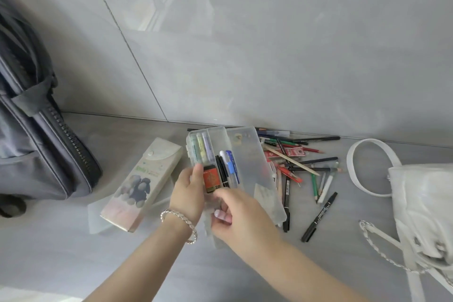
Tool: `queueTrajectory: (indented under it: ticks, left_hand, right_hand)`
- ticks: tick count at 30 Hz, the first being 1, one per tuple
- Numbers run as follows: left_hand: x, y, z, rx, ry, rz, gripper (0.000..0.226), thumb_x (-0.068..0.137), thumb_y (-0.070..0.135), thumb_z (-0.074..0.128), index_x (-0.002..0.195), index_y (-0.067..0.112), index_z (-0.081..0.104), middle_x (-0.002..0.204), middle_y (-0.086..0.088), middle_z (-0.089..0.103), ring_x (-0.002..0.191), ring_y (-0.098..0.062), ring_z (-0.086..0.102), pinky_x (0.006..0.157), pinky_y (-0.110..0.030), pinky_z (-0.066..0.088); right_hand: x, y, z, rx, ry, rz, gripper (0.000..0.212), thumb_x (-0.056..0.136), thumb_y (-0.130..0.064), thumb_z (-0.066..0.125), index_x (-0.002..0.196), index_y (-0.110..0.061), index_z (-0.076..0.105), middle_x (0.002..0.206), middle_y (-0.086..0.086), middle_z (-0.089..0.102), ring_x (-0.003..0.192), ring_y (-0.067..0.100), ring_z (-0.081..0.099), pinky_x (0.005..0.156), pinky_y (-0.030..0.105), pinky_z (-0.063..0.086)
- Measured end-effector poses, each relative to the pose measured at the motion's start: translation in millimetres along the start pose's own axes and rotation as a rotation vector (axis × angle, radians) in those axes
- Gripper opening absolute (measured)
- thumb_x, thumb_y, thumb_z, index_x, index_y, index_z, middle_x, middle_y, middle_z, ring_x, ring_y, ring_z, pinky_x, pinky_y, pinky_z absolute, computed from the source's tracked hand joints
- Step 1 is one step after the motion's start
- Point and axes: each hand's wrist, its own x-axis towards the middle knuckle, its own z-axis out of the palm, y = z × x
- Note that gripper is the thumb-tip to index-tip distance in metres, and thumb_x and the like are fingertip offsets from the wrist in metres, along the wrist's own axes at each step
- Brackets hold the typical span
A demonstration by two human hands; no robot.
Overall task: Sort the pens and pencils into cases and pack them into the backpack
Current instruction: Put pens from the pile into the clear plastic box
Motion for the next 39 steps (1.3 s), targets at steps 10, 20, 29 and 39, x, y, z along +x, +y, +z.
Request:
queueTrajectory:
  ticks: [10, 20, 29, 39]
  left_hand:
    - [-20.9, -10.0, 15.7, -0.068, -0.074, -0.041, 0.032, 0.092, 0.047, 0.041, 0.102, 0.017, 0.051, 0.097, -0.018, 0.068, 0.083, -0.035, 0.069, 0.084, -0.053, 0.053]
    - [-31.9, -8.8, 24.0, -0.166, -0.126, -0.147, 0.045, 0.095, 0.041, 0.039, 0.111, 0.002, 0.052, 0.108, -0.023, 0.065, 0.096, -0.036, 0.064, 0.073, -0.044, 0.055]
    - [-29.8, -7.5, 17.8, -0.179, -0.125, -0.073, 0.042, 0.096, 0.041, 0.035, 0.115, 0.007, 0.051, 0.103, -0.017, 0.066, 0.069, -0.026, 0.069, 0.069, -0.037, 0.053]
    - [-32.0, -14.4, 7.0, -0.028, -0.026, 0.101, 0.041, 0.098, 0.044, 0.020, 0.100, 0.021, 0.054, 0.092, 0.000, 0.060, 0.098, -0.021, 0.052, 0.089, -0.029, 0.034]
  right_hand:
    - [-28.7, 2.4, -25.0, 0.394, 0.261, 0.134, 0.018, 0.097, -0.022, 0.040, 0.103, -0.031, 0.053, 0.082, -0.012, 0.052, 0.075, 0.000, 0.054, 0.072, 0.011, 0.041]
    - [-43.1, 16.6, 17.1, -0.138, 0.464, -0.156, 0.020, 0.090, -0.024, 0.043, 0.103, -0.024, 0.058, 0.102, -0.015, 0.067, 0.117, 0.009, 0.039, 0.095, 0.012, 0.031]
    - [-53.1, 35.1, 1.3, -0.403, 0.298, -0.298, 0.041, 0.097, -0.035, 0.032, 0.105, -0.017, 0.068, 0.135, 0.001, 0.053, 0.132, 0.019, 0.032, 0.105, 0.033, 0.023]
    - [-43.6, 74.5, -57.4, 1.143, 0.215, 0.718, 0.045, 0.096, -0.044, 0.033, 0.105, -0.016, 0.066, 0.099, 0.006, 0.071, 0.089, 0.018, 0.067, 0.082, 0.036, 0.046]
